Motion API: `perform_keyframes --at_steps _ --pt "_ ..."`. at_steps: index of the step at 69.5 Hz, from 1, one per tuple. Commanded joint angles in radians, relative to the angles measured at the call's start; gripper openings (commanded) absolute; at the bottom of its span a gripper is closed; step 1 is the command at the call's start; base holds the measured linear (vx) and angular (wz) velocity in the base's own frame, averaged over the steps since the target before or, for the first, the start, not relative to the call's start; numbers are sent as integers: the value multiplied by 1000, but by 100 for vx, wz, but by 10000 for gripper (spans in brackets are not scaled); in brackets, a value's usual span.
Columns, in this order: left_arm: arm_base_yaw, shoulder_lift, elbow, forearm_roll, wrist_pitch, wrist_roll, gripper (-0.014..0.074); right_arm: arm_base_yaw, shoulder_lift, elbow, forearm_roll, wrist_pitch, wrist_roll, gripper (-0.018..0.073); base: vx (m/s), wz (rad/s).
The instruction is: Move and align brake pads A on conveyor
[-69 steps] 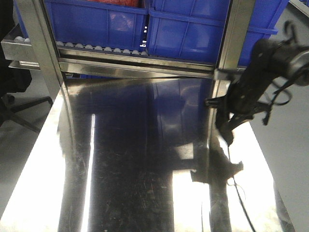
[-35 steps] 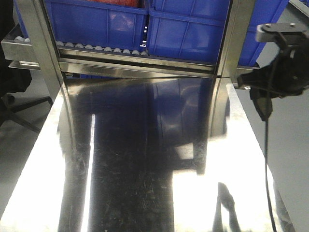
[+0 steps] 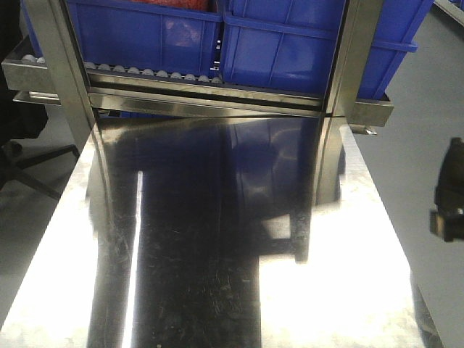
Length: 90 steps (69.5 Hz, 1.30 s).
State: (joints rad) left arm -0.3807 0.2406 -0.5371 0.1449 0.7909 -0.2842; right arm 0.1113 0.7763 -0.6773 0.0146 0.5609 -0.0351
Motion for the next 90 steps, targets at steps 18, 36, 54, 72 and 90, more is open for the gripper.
perform_keyframes --at_steps 18,36,54,72,90 --pt "-3 11 -25 3 -91 -4 -6 -4 -359 166 54 -205 -63 -6 0 0" --pt "-3 11 -25 3 -91 -4 -6 -4 -459 234 44 -209 -63 -6 0 0" --pt "-3 11 -25 3 -91 -4 -6 -4 -459 234 45 -206 -62 -6 0 0" --pt "-3 11 -25 3 -91 -4 -6 -4 -459 234 45 -205 -62 -6 0 0" --pt "-3 11 -25 3 -92 -4 -6 -4 -459 234 45 -205 -62 -6 -1 4"
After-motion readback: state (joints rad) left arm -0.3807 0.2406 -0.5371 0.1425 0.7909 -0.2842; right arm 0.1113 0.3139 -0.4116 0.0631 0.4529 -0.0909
